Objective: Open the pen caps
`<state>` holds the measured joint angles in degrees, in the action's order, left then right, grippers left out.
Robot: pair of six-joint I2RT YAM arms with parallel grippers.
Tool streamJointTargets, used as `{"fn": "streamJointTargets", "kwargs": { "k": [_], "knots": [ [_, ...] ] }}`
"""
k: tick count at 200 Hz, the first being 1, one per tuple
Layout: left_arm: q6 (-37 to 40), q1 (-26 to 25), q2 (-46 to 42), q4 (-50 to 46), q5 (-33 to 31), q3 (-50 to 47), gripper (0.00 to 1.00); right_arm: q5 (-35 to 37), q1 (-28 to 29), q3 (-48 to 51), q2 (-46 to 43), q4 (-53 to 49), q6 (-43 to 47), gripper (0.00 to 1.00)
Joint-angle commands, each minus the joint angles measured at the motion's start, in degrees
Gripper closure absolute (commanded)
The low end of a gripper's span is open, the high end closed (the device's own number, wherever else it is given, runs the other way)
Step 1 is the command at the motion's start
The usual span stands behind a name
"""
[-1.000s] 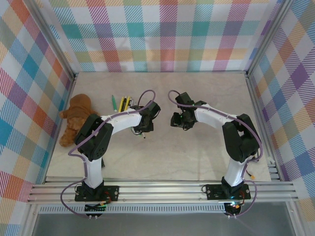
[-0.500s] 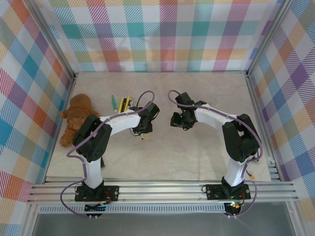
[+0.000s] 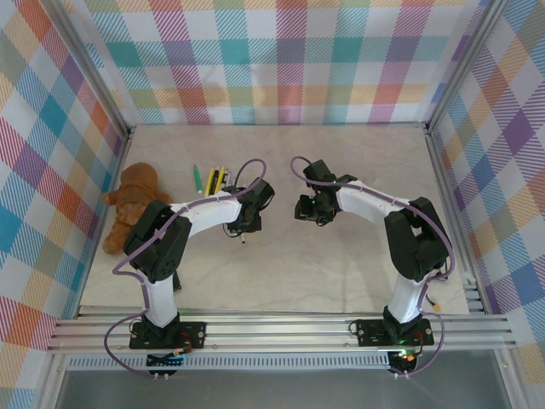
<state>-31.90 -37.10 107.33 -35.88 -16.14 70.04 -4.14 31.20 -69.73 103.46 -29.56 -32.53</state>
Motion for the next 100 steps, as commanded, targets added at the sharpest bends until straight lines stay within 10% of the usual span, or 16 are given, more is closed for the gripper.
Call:
{"fn": "streamJointTargets", "kwargs": {
  "k": [1,100],
  "knots": [
    [0.8,-0.3,1.2,-2.0,-0.7,1.1,0.75,-0.7,0.4,-1.3,0.9,-0.1,-0.4,0.62],
    [2.2,-0.2,9.4,-1.2,1.6,4.6,0.77,-1.0,0.4,-2.2,2.8,-0.8,-0.1,0.63]
  ]
}}
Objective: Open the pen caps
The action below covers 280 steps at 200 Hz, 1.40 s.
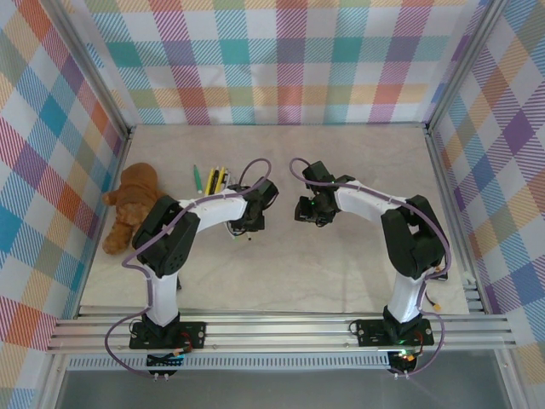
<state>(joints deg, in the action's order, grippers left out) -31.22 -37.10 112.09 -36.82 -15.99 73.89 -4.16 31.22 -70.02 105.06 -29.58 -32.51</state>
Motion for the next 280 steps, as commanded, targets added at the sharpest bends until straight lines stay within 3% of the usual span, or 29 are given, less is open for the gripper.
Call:
{"fn": "streamJointTargets", "kwargs": {
  "k": [1,26,50,67,96,124,166,226,280],
  "knots": [
    [1.6,-0.2,4.7,-0.2,1.5,0.8,0.78,-0.9,0.3,-2.0,1.2,-0.8,0.0,0.63],
    [3.9,-1.0,5.6,2.0,3.5,1.2,0.79,-0.9,0.3,-2.4,1.2,-1.2,0.0,0.63],
    [5.7,-1.8,6.8,2.7,5.1,2.6,0.94,-0.8,0.2,-3.0,1.2,-1.4,0.0,0.63],
    [7.1,-2.3,6.5,3.3,6.5,3.1,0.96,-1.2,0.2,-3.4,1.3,-1.5,0.0,0.63],
    [10.8,-2.4,3.8,6.0,14.4,3.1,1.00,-4.0,-0.6,-3.3,0.9,-0.4,-0.9,0.63],
    [13.7,-2.4,0.5,9.9,24.3,2.6,1.00,-7.6,-1.0,-2.5,0.6,2.4,-2.0,0.61],
    [14.7,-2.4,0.2,11.7,34.0,4.2,1.00,-11.7,-1.2,-1.1,0.6,6.0,-4.2,0.57],
    [14.0,-2.3,-0.3,14.0,37.0,3.5,1.00,-12.9,-1.2,0.3,1.0,7.4,-5.8,0.54],
    [12.3,-2.3,-1.5,16.5,40.5,2.4,1.00,-19.2,-1.9,3.3,2.9,14.4,-10.7,0.54]
  ]
}}
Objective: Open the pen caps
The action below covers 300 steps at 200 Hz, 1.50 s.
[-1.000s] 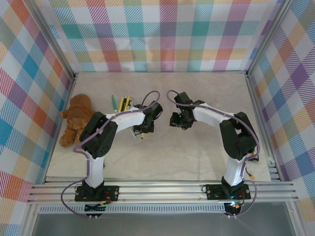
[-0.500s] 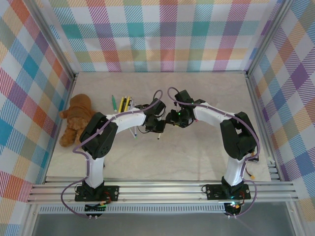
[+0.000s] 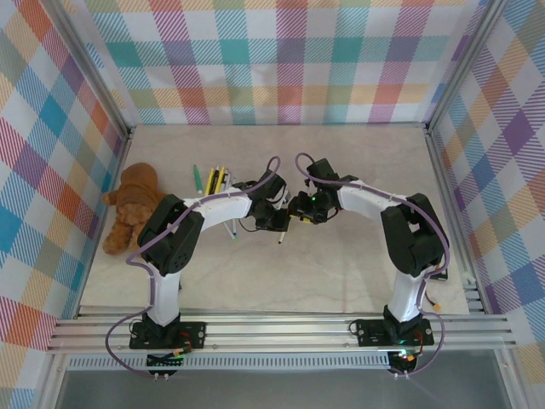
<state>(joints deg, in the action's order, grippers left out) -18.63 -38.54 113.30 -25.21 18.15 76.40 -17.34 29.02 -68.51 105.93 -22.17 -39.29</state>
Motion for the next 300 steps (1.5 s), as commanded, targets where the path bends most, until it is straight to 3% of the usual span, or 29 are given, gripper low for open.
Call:
{"fn": "streamJointTargets", "kwargs": {
  "k": [1,116,127,159,184,197,211,251,300],
  "knots": [
    [-0.3,-0.8,-2.8,4.9,6.4,-0.1,1.00,-6.1,0.3,1.8,2.0,7.1,-4.0,0.54],
    [-0.8,-0.7,-4.3,4.3,7.5,0.2,1.00,-8.3,-2.0,5.5,1.0,11.8,-6.7,0.59],
    [-0.8,-0.6,-4.4,4.1,7.4,0.2,1.00,-9.1,-2.0,5.6,1.1,12.8,-7.0,0.65],
    [-0.7,-0.6,-4.3,3.9,6.9,0.2,1.00,-9.9,-2.0,5.8,1.1,13.6,-7.3,1.00],
    [-1.1,-0.6,-4.1,3.9,6.3,0.2,1.00,-9.8,-2.0,6.4,0.3,14.0,-7.3,1.00],
    [-1.6,-0.7,-3.8,4.0,6.3,0.1,0.82,-9.7,-2.0,6.6,-0.2,14.3,-7.6,1.00],
    [-2.0,-0.8,-3.6,4.6,6.6,-0.2,0.76,-9.8,-2.0,6.6,-0.6,14.3,-7.8,1.00],
    [-2.4,-1.1,-2.6,4.6,7.0,-0.4,0.79,-9.9,-2.0,6.6,-1.2,14.7,-8.4,1.00],
    [-2.3,-1.7,-2.3,5.2,9.7,-1.1,0.76,-10.6,-2.1,6.0,-0.9,15.5,-9.3,1.00]
  ]
}}
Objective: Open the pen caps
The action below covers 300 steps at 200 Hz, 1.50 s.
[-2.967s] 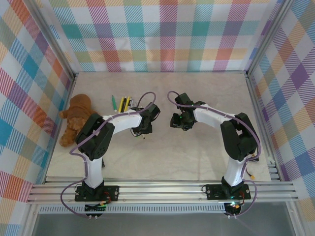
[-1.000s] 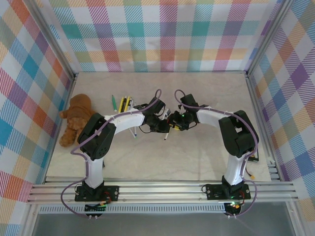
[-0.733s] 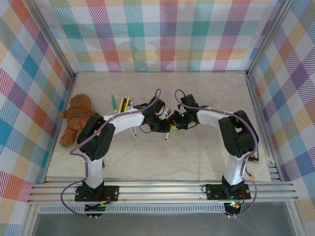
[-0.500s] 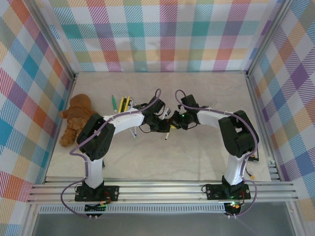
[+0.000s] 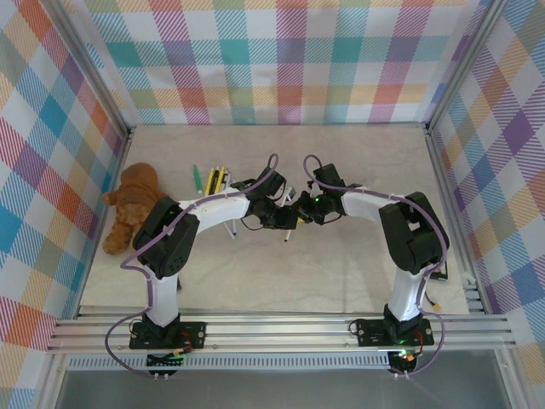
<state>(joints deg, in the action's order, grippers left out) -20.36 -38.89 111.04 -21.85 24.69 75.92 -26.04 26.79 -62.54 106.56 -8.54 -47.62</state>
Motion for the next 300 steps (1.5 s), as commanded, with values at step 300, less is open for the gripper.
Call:
{"fn": "streamJointTargets", "kwargs": {
  "k": [300],
  "knots": [
    [0.0,-12.4,-41.6,-23.5,-3.6,-13.3,1.00,2.8,-21.6,-43.6,16.5,-20.6,2.6,1.00]
  ]
}}
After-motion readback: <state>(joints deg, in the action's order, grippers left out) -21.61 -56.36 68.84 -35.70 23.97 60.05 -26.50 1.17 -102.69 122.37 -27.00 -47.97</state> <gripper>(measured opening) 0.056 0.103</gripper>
